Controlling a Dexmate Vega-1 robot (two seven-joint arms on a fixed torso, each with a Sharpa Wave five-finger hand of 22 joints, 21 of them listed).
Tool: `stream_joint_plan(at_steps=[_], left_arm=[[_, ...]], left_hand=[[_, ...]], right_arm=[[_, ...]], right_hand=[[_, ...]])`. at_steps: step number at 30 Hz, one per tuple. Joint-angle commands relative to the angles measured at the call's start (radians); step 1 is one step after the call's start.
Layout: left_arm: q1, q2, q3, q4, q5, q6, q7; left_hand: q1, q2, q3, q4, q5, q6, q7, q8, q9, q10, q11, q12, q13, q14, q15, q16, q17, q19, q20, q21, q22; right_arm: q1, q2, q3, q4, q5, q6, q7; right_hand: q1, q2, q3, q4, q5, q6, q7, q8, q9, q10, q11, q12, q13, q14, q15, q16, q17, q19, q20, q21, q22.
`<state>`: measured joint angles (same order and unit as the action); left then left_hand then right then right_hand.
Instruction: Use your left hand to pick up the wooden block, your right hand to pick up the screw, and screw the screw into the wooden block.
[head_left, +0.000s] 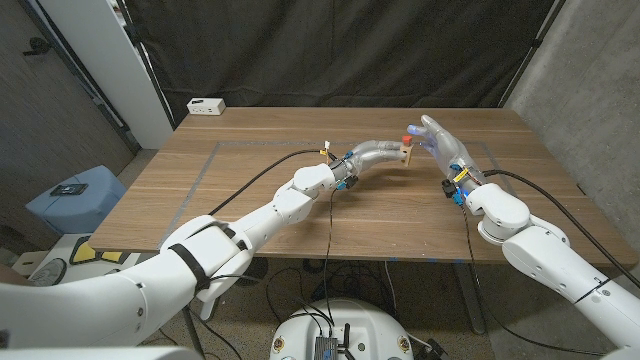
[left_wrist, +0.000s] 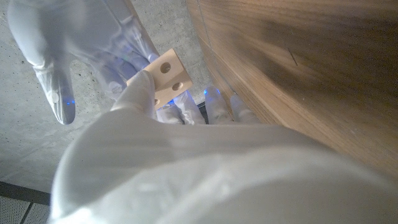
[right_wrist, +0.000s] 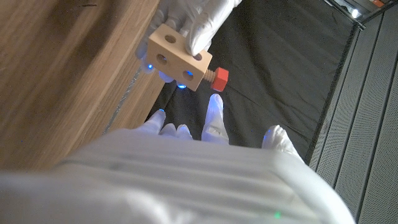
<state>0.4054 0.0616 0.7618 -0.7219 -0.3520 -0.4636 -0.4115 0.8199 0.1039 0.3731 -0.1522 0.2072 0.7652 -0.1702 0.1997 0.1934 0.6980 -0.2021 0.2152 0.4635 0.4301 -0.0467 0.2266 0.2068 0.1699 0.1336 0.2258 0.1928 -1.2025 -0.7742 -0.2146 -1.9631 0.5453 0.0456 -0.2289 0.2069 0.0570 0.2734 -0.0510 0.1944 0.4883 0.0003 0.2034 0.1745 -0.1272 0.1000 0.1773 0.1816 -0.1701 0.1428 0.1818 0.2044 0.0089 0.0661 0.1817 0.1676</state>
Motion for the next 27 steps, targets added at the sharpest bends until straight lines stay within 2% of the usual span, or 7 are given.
stream_joint_plan(at_steps=[1,13,27], left_arm=[[-0.002,-0.005,-0.002,0.009,0.000,-0.002,0.005],[-0.014,-0.018,-0.003,0.043,-0.002,-0.016,-0.006],[-0.014,-0.019,-0.005,0.044,-0.003,-0.016,-0.009]], left_hand=[[-0.003,0.004,0.006,0.002,0.003,0.020,0.004,0.006,0.005,0.006,0.000,0.006,0.003,0.005,-0.034,0.001,0.003,0.006,0.001,0.004,0.004],[-0.002,0.005,0.007,0.001,0.003,0.022,0.007,0.007,0.005,0.006,0.000,0.006,0.002,0.005,-0.035,0.001,0.003,0.006,0.000,0.004,0.004],[-0.003,0.006,0.007,0.000,0.003,0.019,0.007,0.006,0.005,0.006,0.001,0.007,0.002,0.005,-0.033,0.002,0.003,0.005,0.001,0.004,0.004]], right_arm=[[-0.003,-0.001,0.001,0.000,0.008,-0.004,0.001],[-0.011,-0.003,0.002,-0.005,0.013,-0.007,-0.003],[-0.024,-0.003,0.005,-0.012,0.020,-0.010,-0.008]], right_hand=[[-0.001,0.008,0.003,0.003,-0.003,0.014,0.000,-0.002,0.002,-0.002,-0.001,0.008,-0.001,-0.056,-0.004,0.009,0.000,0.005,0.009,0.010,0.003],[0.001,0.013,0.006,-0.003,-0.003,0.030,-0.002,-0.002,0.002,0.006,0.001,0.012,-0.002,-0.045,-0.002,0.015,-0.003,0.016,0.012,0.013,0.002],[0.002,0.017,0.008,-0.006,-0.003,0.043,-0.002,-0.002,0.002,0.013,0.001,0.014,-0.002,-0.040,-0.002,0.017,-0.005,0.021,0.015,0.014,0.002]])
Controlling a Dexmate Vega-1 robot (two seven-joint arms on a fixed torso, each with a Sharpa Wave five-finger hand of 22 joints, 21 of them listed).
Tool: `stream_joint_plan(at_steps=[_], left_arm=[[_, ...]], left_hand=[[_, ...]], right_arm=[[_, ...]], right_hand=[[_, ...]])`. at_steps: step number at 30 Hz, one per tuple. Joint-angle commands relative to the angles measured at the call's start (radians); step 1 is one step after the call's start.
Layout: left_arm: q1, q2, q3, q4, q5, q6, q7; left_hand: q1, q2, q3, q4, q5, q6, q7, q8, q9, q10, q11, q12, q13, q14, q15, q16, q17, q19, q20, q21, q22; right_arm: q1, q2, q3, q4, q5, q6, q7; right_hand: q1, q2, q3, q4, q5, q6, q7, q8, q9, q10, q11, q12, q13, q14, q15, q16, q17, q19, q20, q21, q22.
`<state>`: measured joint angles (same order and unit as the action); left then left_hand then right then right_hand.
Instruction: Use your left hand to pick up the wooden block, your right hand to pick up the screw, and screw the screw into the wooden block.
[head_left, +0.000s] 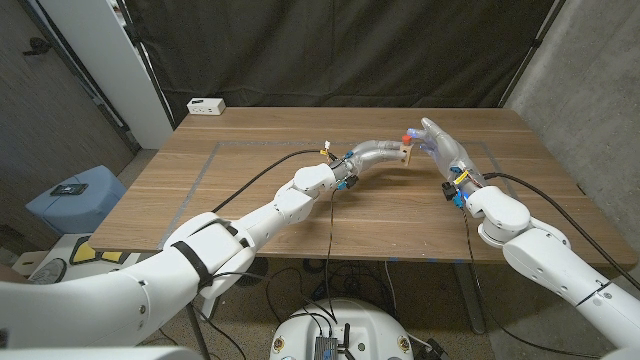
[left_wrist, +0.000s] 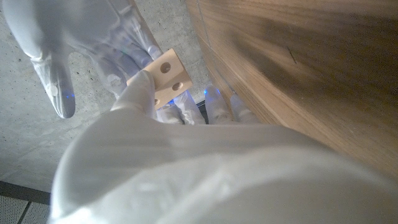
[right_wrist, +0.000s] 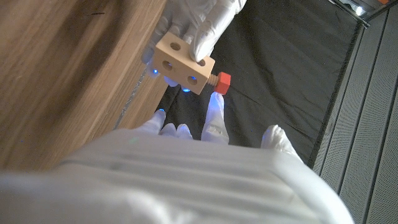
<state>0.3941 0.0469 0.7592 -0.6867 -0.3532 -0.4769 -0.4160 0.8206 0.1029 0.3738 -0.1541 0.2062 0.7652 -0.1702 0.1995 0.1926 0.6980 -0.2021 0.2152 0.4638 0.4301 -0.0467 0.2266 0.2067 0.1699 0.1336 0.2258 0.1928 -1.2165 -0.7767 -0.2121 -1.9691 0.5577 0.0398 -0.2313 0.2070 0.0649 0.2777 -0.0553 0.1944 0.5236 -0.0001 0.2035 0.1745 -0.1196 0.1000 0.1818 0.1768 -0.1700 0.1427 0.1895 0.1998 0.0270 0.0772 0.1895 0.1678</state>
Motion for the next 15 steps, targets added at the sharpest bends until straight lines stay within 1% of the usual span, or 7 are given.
stream_joint_plan(at_steps=[1,15], left_arm=[[-0.003,-0.004,-0.002,0.010,-0.001,-0.003,-0.005],[0.013,0.008,-0.002,-0.028,-0.001,0.012,0.005]], left_hand=[[-0.004,0.008,0.007,0.003,0.004,0.018,0.008,0.006,0.005,0.006,0.002,0.007,0.001,0.005,-0.032,0.002,0.003,0.005,0.003,0.004,0.004],[-0.005,0.007,0.008,0.002,0.004,0.020,0.008,0.006,0.006,0.006,0.002,0.007,0.001,0.004,-0.032,0.001,0.003,0.005,0.003,0.004,0.004]], right_arm=[[-0.011,-0.001,0.003,-0.007,0.008,-0.004,-0.006],[-0.025,-0.005,0.008,-0.018,0.008,-0.004,-0.011]], right_hand=[[0.002,0.010,0.003,-0.002,-0.003,0.008,-0.002,-0.003,0.002,0.005,0.001,0.010,0.003,-0.040,-0.003,0.009,-0.001,0.004,0.003,0.006,0.002],[0.001,0.015,0.005,-0.003,-0.003,0.016,-0.005,-0.003,0.003,0.008,-0.001,0.010,0.003,-0.038,-0.003,0.010,-0.001,0.006,0.003,0.006,0.002]])
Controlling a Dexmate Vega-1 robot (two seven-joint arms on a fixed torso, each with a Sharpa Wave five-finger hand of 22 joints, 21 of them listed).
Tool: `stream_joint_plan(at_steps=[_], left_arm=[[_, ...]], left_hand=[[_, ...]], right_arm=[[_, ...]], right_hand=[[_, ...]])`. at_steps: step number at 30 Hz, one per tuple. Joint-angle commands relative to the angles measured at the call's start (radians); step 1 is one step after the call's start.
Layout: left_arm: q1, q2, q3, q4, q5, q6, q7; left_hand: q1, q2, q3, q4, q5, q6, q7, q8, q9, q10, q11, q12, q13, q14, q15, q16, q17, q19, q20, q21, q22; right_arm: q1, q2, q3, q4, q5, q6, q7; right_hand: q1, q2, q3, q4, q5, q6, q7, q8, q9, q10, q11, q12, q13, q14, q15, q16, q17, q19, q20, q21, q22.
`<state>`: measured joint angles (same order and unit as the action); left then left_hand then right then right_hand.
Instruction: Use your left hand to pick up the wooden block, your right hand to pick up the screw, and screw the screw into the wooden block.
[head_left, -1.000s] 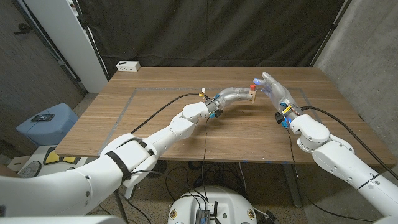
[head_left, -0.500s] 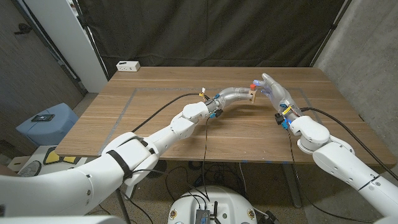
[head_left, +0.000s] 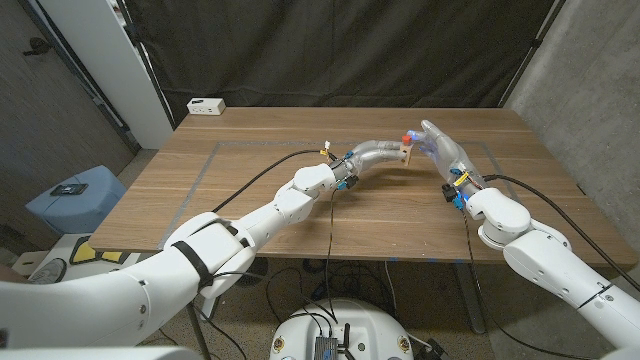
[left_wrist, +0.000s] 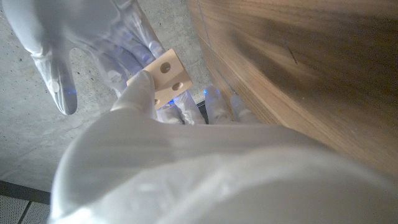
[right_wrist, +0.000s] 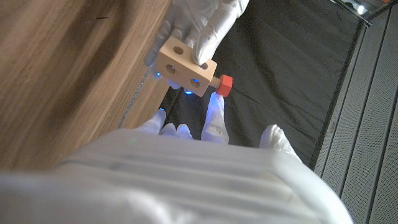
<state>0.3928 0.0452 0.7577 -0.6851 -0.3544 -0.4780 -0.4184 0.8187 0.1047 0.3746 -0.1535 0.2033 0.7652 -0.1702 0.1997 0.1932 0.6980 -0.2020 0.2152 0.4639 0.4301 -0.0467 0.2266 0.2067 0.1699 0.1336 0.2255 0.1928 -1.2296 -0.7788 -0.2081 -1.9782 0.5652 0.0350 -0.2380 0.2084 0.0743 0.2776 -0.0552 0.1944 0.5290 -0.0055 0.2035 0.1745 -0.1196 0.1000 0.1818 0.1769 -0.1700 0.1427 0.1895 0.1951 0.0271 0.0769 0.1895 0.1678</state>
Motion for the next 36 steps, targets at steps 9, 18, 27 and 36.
stream_joint_plan(at_steps=[9,18,27,36], left_arm=[[0.031,0.025,0.000,-0.066,0.000,0.029,0.019],[0.036,0.030,0.001,-0.079,-0.004,0.036,0.017],[0.035,0.030,0.001,-0.075,-0.005,0.038,0.016],[0.030,0.025,-0.001,-0.063,-0.009,0.037,0.012]], left_hand=[[-0.004,0.007,0.008,0.003,0.007,0.021,0.008,0.007,0.005,0.006,0.004,0.007,0.001,0.005,-0.032,0.002,0.003,0.005,0.004,0.004,0.004],[-0.007,0.006,0.008,0.003,0.007,0.023,0.008,0.007,0.005,0.007,0.002,0.008,0.001,0.006,-0.032,0.002,0.002,0.005,0.002,0.005,0.004],[-0.010,0.007,0.010,0.004,0.007,0.021,0.009,0.006,0.005,0.005,0.004,0.007,0.000,0.005,-0.031,0.001,0.002,0.005,0.004,0.005,0.004],[-0.013,0.008,0.012,0.005,0.007,0.021,0.011,0.006,0.005,0.007,0.006,0.008,0.000,0.006,-0.031,0.001,0.002,0.005,0.003,0.005,0.004]], right_arm=[[-0.022,-0.007,0.008,-0.017,0.000,0.001,-0.004],[-0.031,-0.012,0.012,-0.029,-0.006,-0.004,-0.011],[-0.033,-0.013,0.012,-0.033,-0.010,-0.007,-0.011],[-0.037,-0.013,0.013,-0.041,-0.020,-0.011,-0.021]], right_hand=[[0.000,0.008,0.006,-0.005,-0.003,0.015,0.000,-0.004,0.003,0.009,-0.002,0.010,0.003,-0.036,-0.004,0.011,0.003,0.008,0.004,0.006,0.002],[-0.001,0.010,0.007,-0.007,-0.003,0.018,-0.004,-0.005,0.003,0.010,-0.004,0.010,0.002,-0.035,-0.005,0.011,0.003,0.011,0.003,0.006,0.002],[-0.002,0.013,0.007,-0.008,-0.003,0.022,-0.005,-0.006,0.003,0.015,-0.006,0.012,0.002,-0.032,-0.006,0.012,0.003,0.016,0.002,0.008,0.002],[-0.002,0.015,0.008,-0.009,-0.003,0.029,-0.007,-0.006,0.003,0.019,-0.006,0.012,0.002,-0.029,-0.008,0.013,0.002,0.021,0.001,0.008,0.002]])
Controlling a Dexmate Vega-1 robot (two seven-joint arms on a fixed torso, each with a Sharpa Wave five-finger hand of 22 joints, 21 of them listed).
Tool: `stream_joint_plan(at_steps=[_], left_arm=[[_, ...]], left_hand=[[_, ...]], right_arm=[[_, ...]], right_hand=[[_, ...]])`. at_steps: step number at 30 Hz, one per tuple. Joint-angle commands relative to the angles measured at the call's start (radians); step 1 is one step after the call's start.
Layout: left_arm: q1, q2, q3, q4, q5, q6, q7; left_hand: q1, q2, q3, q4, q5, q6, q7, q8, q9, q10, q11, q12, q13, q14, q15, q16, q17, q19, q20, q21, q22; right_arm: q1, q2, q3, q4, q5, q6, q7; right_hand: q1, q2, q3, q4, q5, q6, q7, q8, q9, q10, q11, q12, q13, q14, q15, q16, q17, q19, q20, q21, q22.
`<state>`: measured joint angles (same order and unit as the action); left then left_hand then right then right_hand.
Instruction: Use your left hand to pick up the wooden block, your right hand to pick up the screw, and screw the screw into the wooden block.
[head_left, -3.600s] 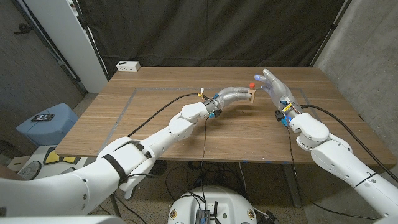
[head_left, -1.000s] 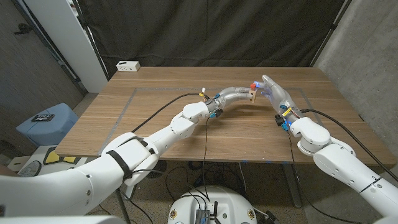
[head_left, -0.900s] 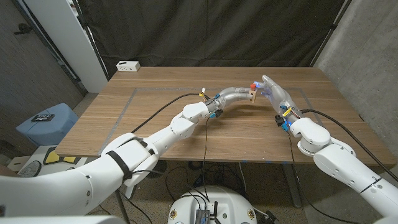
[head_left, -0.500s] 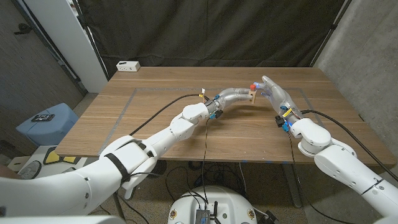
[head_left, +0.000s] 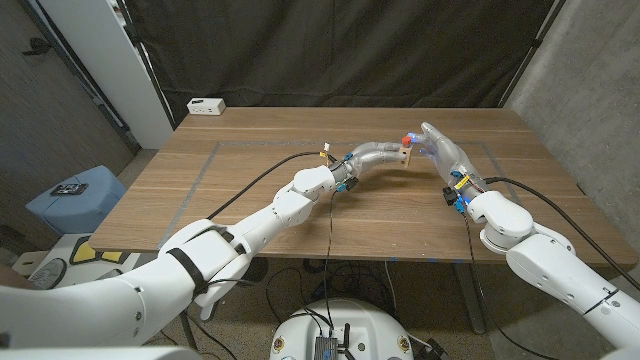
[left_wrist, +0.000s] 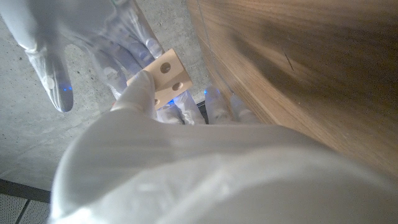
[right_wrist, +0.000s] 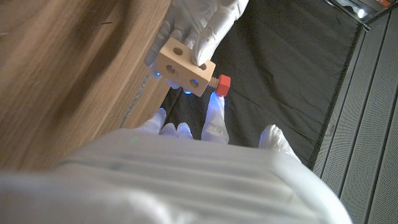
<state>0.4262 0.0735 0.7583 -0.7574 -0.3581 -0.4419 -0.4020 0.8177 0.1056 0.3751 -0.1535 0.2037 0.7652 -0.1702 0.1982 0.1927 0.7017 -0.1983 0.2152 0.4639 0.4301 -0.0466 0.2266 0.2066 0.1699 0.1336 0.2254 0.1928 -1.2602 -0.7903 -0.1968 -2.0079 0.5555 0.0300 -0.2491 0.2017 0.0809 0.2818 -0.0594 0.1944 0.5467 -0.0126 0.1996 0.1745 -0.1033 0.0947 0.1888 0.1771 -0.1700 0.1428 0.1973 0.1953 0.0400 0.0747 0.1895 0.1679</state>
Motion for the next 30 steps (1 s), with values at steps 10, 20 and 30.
stream_joint_plan(at_steps=[10,20,30], left_arm=[[0.001,-0.002,-0.004,0.006,-0.009,0.000,-0.002],[0.004,-0.001,-0.004,-0.001,-0.011,0.002,-0.004],[0.008,0.003,-0.003,-0.013,-0.011,0.006,-0.003]], left_hand=[[-0.015,0.006,0.013,0.006,0.007,0.020,0.012,0.007,0.005,0.003,0.004,0.008,0.000,0.007,-0.030,0.001,0.002,0.005,0.003,0.005,0.004],[-0.019,0.006,0.014,0.007,0.007,0.021,0.013,0.007,0.005,0.004,0.003,0.008,0.000,0.008,-0.031,0.000,0.002,0.006,0.003,0.006,0.004],[-0.021,0.007,0.016,0.007,0.007,0.020,0.015,0.007,0.005,0.004,0.007,0.008,-0.001,0.008,-0.028,0.000,0.002,0.005,0.004,0.005,0.004]], right_arm=[[-0.021,-0.002,0.007,-0.027,-0.014,-0.014,-0.023],[-0.039,-0.006,0.015,-0.046,-0.018,-0.023,-0.032],[-0.057,-0.010,0.023,-0.063,-0.022,-0.028,-0.038]], right_hand=[[0.004,0.010,0.005,-0.007,-0.003,0.017,-0.002,-0.002,0.004,0.010,-0.002,0.007,0.002,-0.025,-0.009,0.007,0.002,0.013,0.003,0.009,0.002],[0.005,0.011,0.006,-0.009,-0.004,0.022,-0.005,-0.003,0.004,0.013,-0.004,0.008,0.002,-0.022,-0.011,0.007,0.001,0.017,0.004,0.009,0.002],[0.005,0.013,0.007,-0.012,-0.004,0.026,-0.008,-0.004,0.004,0.016,-0.005,0.007,0.002,-0.018,-0.011,0.008,0.001,0.022,0.004,0.010,0.002]])
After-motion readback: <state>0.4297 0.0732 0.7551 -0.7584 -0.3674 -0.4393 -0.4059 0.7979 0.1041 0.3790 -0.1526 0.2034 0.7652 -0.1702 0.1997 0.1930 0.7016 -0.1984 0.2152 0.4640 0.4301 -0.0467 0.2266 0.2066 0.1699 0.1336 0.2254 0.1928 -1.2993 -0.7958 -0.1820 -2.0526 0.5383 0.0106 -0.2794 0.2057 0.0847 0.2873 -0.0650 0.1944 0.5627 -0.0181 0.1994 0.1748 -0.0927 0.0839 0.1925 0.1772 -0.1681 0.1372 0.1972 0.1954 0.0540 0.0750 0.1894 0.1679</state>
